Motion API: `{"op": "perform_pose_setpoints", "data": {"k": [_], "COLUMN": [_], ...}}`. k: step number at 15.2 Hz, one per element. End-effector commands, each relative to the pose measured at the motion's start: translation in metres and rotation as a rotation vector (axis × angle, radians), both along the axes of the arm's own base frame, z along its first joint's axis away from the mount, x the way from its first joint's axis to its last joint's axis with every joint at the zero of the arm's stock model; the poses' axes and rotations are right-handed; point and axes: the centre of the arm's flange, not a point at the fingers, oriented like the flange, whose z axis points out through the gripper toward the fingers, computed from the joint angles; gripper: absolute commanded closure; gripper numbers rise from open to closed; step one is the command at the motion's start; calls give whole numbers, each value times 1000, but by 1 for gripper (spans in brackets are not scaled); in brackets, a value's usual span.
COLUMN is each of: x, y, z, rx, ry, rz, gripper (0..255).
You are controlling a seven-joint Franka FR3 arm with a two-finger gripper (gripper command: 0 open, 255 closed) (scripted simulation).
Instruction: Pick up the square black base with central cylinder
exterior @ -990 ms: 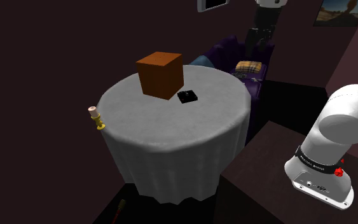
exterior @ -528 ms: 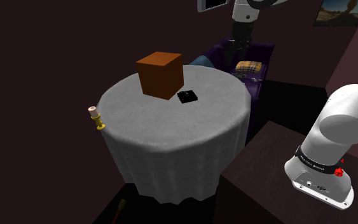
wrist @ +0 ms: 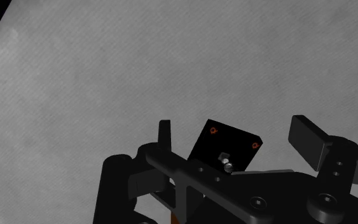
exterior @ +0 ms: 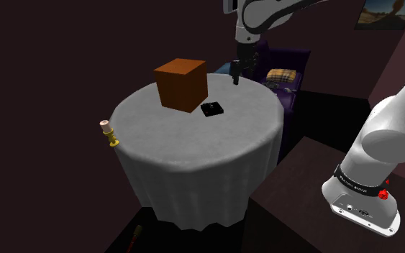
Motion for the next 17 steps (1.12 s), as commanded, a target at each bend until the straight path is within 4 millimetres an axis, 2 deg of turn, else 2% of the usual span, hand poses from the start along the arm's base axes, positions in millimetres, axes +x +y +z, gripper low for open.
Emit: {"op": "perform_pose_setpoints", "data": {"k": [1, 15, 17], "x": [23, 179, 180], "y": [5, 37, 38], "z": [-13, -122, -128], "rx": [-3, -21, -21], "ry": [8, 68, 68], "rz": [1, 8, 8], "gripper": [0, 0, 0]}}
